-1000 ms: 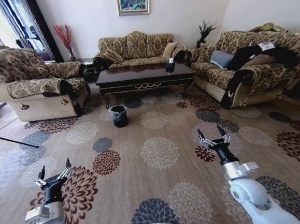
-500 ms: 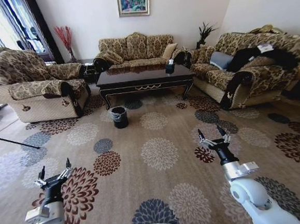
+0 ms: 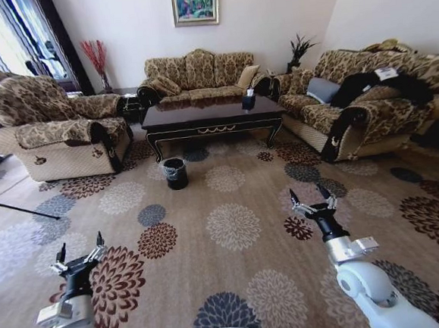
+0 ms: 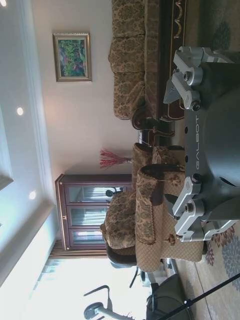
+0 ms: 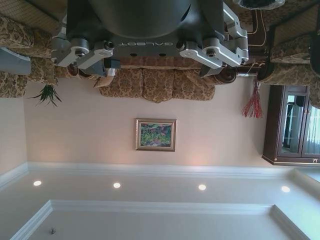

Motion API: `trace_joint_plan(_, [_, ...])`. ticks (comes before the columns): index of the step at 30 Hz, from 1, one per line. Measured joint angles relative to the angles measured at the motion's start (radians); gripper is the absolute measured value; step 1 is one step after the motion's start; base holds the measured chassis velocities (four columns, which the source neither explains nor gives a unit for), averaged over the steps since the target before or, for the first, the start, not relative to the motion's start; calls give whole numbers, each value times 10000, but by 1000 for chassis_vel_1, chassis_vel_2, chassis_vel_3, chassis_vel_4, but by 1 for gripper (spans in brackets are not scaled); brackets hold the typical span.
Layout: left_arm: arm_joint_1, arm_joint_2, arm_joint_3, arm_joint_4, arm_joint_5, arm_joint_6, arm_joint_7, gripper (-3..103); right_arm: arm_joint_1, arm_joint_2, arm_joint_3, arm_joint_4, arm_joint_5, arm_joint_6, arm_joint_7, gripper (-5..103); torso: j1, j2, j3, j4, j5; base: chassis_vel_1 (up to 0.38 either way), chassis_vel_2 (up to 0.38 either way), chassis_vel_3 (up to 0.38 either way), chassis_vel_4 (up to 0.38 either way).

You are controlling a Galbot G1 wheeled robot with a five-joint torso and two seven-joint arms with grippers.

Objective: Move to the front of the table and pick up the trash from the floor, then place it into the trash bin.

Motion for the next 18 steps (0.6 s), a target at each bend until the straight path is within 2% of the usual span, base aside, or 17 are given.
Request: trace_joint_plan(18, [0, 0, 0, 0, 0, 0, 0, 100, 0, 0, 0, 0, 0, 0, 0, 100, 312, 750, 436, 0, 0, 0, 0, 0, 0])
